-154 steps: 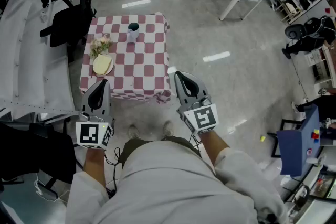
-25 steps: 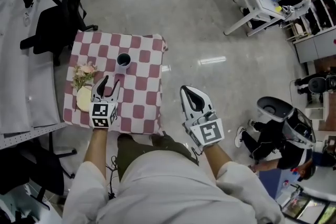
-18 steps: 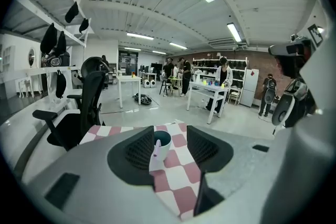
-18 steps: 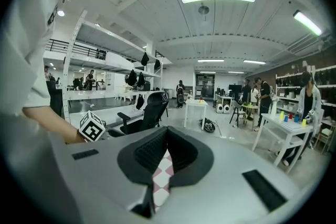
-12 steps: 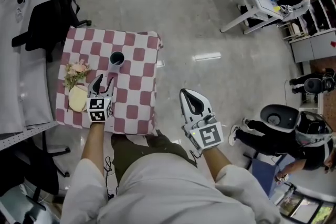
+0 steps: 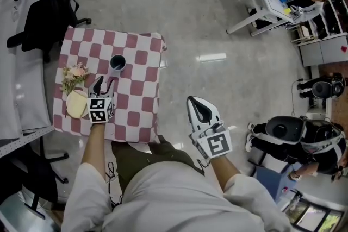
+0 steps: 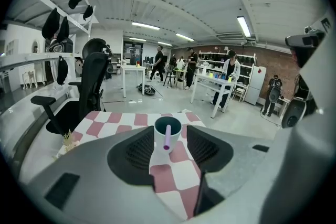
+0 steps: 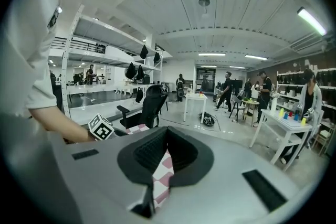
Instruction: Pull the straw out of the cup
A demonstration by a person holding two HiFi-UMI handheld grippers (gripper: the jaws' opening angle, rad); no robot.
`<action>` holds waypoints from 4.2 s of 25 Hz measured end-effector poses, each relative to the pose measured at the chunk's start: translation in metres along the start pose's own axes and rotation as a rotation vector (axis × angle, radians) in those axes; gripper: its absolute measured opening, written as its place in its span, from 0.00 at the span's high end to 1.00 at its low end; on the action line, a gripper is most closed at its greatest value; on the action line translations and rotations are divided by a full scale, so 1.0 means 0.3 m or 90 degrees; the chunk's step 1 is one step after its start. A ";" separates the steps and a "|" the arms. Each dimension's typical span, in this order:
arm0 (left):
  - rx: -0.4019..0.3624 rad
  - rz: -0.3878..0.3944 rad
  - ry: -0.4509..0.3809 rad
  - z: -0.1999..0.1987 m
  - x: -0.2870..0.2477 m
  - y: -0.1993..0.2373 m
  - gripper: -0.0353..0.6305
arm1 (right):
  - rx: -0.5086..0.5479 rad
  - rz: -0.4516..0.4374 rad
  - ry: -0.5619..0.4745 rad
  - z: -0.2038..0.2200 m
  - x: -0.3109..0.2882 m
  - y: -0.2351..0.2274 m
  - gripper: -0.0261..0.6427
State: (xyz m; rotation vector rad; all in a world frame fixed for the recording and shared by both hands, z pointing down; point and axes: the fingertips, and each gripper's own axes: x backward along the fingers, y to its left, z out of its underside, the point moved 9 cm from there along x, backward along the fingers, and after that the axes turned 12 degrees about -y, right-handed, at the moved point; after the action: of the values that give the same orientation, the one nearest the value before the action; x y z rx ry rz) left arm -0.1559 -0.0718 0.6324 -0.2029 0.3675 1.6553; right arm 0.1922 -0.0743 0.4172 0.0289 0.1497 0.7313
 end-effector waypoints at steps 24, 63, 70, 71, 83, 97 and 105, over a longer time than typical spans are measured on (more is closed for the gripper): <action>0.032 -0.016 -0.044 0.119 -0.148 0.002 0.68 | 0.005 -0.031 0.073 0.097 -0.049 -0.047 0.96; -0.043 -0.023 -0.096 0.063 -0.174 -0.006 0.89 | 0.000 -0.064 0.090 0.135 -0.101 -0.027 0.95; -0.055 -0.015 -0.086 0.043 -0.161 0.004 0.90 | 0.001 -0.071 0.076 0.127 -0.110 -0.015 0.95; -0.056 -0.014 -0.083 0.042 -0.158 0.005 0.90 | 0.002 -0.071 0.075 0.125 -0.111 -0.014 0.95; -0.074 0.005 -0.082 -0.009 -0.116 -0.007 0.90 | -0.004 -0.079 0.057 0.110 -0.120 0.008 0.95; -0.106 0.039 -0.075 -0.139 -0.015 -0.043 0.90 | -0.022 -0.085 0.013 0.066 -0.153 0.057 0.95; -0.131 0.068 -0.075 -0.250 0.089 -0.076 0.90 | -0.025 -0.091 -0.020 0.012 -0.168 0.091 0.95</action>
State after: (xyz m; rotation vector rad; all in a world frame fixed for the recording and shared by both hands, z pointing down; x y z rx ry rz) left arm -0.1428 -0.0716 0.5507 -0.2417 0.1197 1.8017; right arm 0.1376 -0.0876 0.4293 -0.0072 0.1060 0.5913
